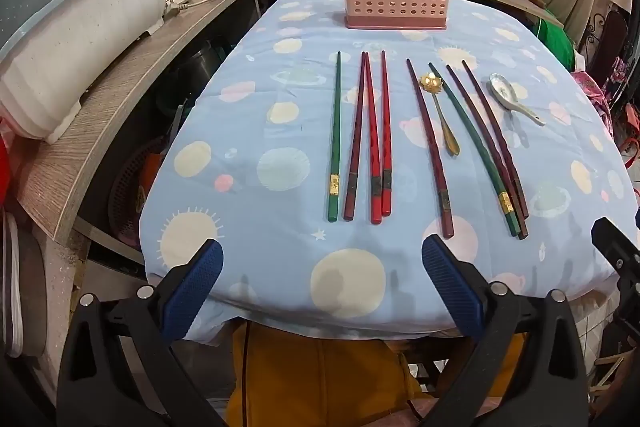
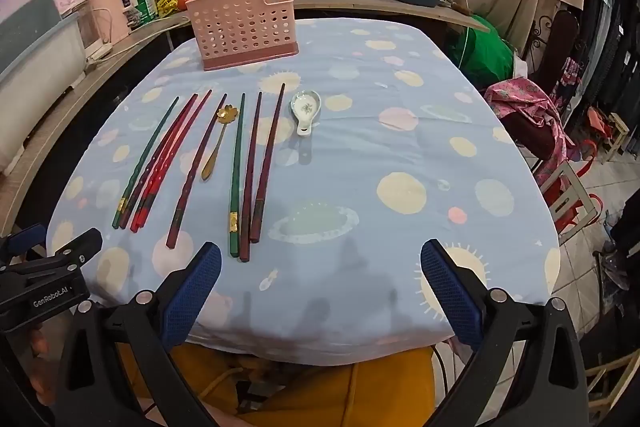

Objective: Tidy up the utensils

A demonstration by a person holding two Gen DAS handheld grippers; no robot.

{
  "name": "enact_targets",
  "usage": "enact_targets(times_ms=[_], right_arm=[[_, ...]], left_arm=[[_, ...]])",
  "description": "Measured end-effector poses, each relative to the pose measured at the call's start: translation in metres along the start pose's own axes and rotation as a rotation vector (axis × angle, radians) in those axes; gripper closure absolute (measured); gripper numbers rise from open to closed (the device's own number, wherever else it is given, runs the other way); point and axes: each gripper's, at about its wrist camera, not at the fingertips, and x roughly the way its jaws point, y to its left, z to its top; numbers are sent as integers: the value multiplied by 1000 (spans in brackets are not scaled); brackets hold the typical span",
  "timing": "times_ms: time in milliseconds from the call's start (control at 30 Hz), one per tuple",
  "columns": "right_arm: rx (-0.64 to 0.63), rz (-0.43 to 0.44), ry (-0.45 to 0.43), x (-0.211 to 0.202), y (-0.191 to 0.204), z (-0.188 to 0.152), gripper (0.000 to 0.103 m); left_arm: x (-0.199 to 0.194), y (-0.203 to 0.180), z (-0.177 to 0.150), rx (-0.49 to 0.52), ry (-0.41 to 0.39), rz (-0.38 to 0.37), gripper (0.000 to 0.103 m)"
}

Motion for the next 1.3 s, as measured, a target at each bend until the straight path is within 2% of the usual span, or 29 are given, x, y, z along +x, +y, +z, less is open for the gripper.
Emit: enact_targets(times_ms=[267,300,367,1300], right_arm=[[12,16,18,0,-1,0,7],[14,17,17,1,-2,0,7],[14,16,5,-5,4,-1,7],[21,13,-8,-2,-1,-1,7]], left_arm=[[3,17,3,1,7,-28,8],[-5,6,2,6,8,8,8],[-4,-6,0,15,1,28,8],[-4,-6,6,31,-16,23,8]])
